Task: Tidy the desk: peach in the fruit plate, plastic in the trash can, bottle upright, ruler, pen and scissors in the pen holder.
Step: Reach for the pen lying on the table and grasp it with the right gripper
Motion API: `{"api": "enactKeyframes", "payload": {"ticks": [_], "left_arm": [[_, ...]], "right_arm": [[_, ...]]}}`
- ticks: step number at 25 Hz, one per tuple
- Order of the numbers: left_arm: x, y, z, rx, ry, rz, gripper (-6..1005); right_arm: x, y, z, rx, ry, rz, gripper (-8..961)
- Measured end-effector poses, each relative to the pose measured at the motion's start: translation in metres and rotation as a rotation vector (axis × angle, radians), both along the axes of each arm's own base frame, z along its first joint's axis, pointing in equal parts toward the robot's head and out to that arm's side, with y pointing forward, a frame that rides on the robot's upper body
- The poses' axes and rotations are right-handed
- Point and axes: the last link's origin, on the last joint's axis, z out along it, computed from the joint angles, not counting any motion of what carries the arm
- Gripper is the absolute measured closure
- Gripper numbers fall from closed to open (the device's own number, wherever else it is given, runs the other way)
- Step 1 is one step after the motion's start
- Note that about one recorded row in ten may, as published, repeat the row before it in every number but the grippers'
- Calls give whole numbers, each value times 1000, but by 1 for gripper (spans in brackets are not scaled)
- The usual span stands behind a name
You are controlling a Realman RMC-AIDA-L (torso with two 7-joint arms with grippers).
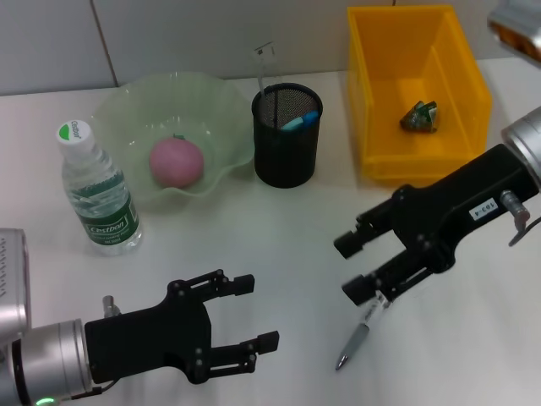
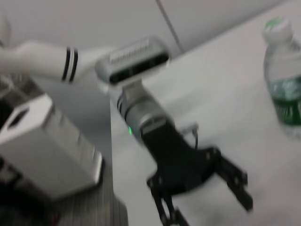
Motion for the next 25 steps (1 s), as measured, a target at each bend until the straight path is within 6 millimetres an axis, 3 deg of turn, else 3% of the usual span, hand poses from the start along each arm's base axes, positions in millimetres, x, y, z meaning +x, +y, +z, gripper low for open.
{"api": "enactKeyframes", "payload": {"ticks": [11,25], "left_arm": [[-5,-3,-2,-13,23,13,198],[-12,-9,2,-11,45,2,199]], "right_arm": [[-18,6,-25,-120,-335,222,205],[-38,15,-58,-159,-574,597,207]]}}
